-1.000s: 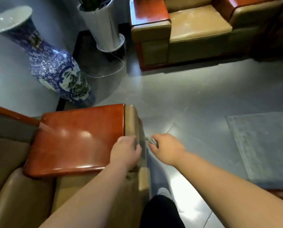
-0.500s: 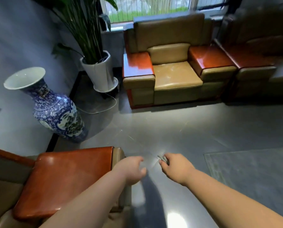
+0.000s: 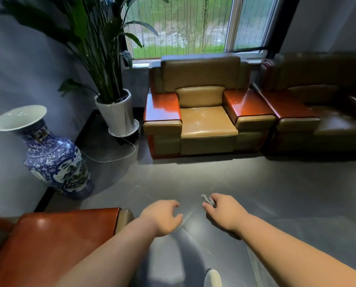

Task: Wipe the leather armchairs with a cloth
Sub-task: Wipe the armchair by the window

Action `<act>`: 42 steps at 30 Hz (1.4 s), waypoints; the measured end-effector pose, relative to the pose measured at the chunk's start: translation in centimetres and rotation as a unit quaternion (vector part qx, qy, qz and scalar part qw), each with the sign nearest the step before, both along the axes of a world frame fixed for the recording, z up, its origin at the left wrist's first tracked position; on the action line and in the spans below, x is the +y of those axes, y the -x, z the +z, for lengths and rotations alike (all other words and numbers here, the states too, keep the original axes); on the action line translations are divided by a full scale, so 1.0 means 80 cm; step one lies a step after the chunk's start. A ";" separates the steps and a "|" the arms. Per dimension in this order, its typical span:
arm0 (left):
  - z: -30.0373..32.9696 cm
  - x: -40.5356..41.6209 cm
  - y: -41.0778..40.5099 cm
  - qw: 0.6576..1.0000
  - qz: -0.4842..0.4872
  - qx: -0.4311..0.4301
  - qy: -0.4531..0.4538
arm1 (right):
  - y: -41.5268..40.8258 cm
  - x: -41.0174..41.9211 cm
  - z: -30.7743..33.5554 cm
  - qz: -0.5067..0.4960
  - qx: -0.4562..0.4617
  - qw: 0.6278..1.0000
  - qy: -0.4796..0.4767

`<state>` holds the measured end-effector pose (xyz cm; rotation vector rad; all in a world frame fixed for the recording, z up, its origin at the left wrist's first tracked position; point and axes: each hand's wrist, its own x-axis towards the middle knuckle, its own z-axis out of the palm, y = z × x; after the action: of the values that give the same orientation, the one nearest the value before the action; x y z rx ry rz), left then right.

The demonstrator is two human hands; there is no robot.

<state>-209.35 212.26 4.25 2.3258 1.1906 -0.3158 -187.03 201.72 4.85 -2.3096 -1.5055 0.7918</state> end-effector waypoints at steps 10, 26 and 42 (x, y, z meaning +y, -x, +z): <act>-0.001 0.167 -0.196 0.999 -0.005 0.047 -0.022 | -0.184 0.163 -0.011 0.023 -0.014 0.999 0.034; -0.044 0.507 -0.373 0.999 -0.002 0.049 0.008 | -0.366 0.475 -0.060 -0.041 0.036 0.997 0.062; -0.073 0.884 -0.504 0.992 -0.079 0.091 0.037 | -0.464 0.813 -0.097 -0.092 0.050 0.990 0.091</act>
<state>-169.07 282.98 -1.55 2.3705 1.0578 -0.6295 -149.89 266.78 -2.95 -2.4538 -1.2023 1.0133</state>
